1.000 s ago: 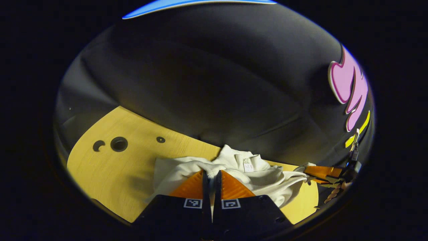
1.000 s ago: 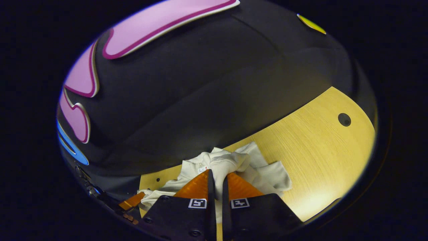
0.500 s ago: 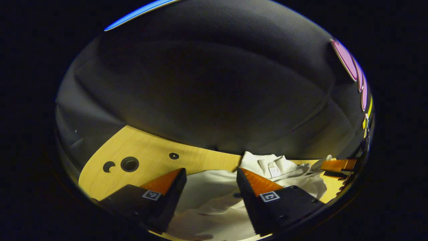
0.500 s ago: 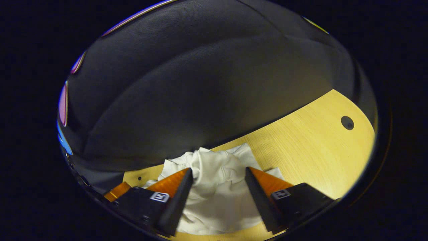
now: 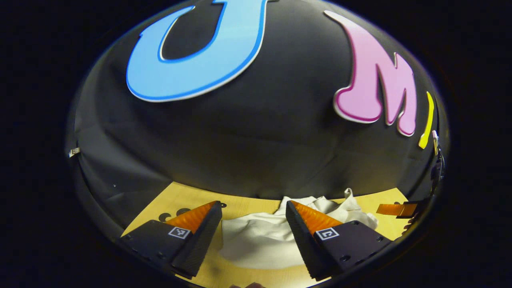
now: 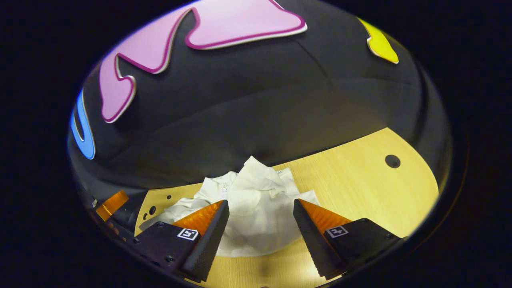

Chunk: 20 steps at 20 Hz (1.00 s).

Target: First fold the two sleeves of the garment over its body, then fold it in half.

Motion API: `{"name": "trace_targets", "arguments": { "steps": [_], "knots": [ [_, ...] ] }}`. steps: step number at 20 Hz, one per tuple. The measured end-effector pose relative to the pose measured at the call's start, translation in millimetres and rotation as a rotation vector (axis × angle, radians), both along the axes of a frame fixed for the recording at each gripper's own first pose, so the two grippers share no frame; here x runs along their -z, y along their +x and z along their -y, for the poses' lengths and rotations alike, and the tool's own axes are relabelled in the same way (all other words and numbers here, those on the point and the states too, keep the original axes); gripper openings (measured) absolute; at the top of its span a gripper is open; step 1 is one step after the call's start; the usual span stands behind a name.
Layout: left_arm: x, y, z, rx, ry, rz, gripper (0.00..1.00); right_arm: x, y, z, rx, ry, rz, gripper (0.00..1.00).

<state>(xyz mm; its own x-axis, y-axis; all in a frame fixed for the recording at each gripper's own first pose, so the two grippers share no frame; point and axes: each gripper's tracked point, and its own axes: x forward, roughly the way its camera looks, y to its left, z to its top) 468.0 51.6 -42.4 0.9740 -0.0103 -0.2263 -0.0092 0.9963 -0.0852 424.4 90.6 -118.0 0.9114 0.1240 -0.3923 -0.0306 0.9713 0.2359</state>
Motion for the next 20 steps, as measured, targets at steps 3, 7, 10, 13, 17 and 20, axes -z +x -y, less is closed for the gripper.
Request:
{"name": "trace_targets", "arguments": {
  "steps": [3, 7, 10, 13, 17, 20],
  "knots": [
    [-28.3, -43.1, 5.4, -0.006, -0.012, 0.046, 0.98, -26.9, -42.2, 4.5, -0.02, -0.044, 0.048, 0.98],
    [-53.4, -110.7, 10.7, -0.004, -0.011, 0.081, 0.98, -44.8, -107.9, 24.3, -0.02, -0.118, 0.074, 0.98],
    [-52.4, -172.7, 6.5, -0.017, 0.0, 0.082, 0.98, -58.4, -155.4, 33.6, 0.007, -0.12, 0.105, 0.98],
    [-41.8, -235.7, 2.4, -0.029, -0.011, 0.064, 0.98, -71.6, -204.8, 35.3, 0.003, -0.11, 0.13, 0.98],
    [-26.8, -295.7, -6.3, -0.013, 0.019, 0.038, 0.98, -79.5, -255.9, 34.2, -0.018, -0.136, 0.159, 0.98],
    [-18.0, -337.5, -5.3, -0.005, 0.027, 0.036, 0.98, -82.0, -289.6, 32.3, -0.023, -0.163, 0.192, 0.98]
  ]
}}
